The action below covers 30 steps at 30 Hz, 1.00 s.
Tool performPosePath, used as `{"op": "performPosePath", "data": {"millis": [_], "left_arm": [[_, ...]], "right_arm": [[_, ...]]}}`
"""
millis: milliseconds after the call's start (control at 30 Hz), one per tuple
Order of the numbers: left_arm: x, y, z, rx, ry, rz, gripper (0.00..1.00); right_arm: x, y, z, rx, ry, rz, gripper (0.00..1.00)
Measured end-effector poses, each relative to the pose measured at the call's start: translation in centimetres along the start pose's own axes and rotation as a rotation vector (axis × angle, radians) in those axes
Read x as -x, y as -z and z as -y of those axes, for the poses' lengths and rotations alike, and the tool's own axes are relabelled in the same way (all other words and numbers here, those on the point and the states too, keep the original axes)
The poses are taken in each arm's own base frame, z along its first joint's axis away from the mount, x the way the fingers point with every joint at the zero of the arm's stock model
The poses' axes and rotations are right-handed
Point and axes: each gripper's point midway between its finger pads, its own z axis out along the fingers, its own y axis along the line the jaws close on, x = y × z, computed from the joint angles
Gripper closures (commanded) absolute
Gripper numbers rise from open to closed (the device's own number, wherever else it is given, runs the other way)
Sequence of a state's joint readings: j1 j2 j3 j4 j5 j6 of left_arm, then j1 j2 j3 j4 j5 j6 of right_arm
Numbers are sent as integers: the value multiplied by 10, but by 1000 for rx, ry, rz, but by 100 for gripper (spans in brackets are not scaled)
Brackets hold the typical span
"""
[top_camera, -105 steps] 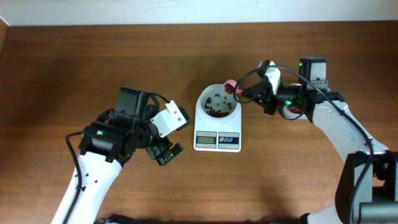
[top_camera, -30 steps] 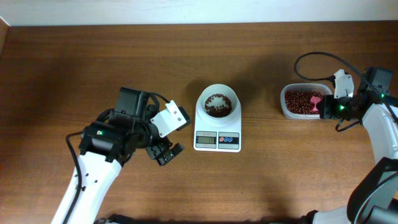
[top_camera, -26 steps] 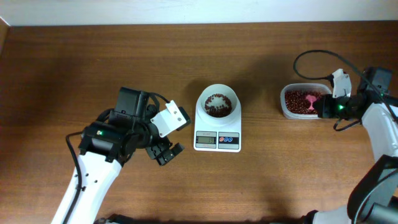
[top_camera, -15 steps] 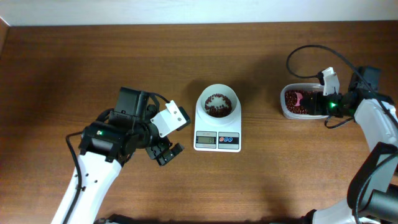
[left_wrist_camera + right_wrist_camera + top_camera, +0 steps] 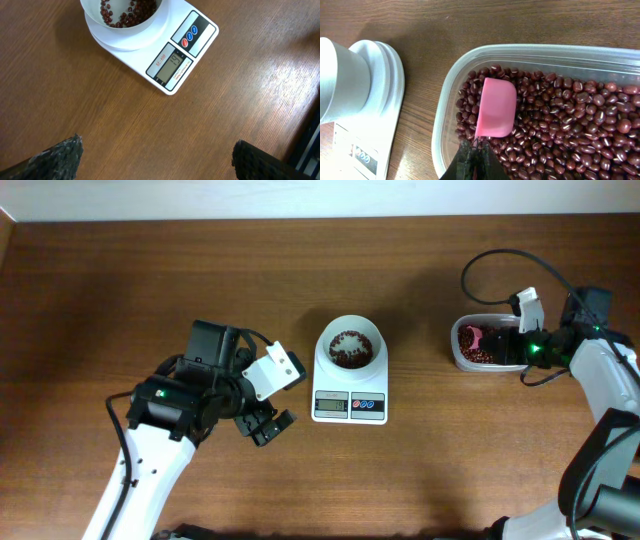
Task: Scoop and weigh 50g on scale
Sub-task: 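Scoop red beans again with the right gripper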
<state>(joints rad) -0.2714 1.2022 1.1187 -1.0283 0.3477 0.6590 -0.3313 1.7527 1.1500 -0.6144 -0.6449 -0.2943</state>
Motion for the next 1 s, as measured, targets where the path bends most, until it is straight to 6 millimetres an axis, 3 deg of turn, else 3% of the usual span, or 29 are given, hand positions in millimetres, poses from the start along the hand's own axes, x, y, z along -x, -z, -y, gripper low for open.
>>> {"op": "performPosePath", "data": {"millis": [233,367,567,1000], "left_arm": [[0,0,0,0,0,0,1],[0,0,0,0,0,0,1],[0,0,0,0,0,0,1],[0,0,0,0,0,0,1]], "right_arm": [[-2,25,24,32,-165,60,96],[0,47,26,144,-254,137,96],[0,61,30,197,-310,181,96],[22,69,-12,428,-260,258,96]]}}
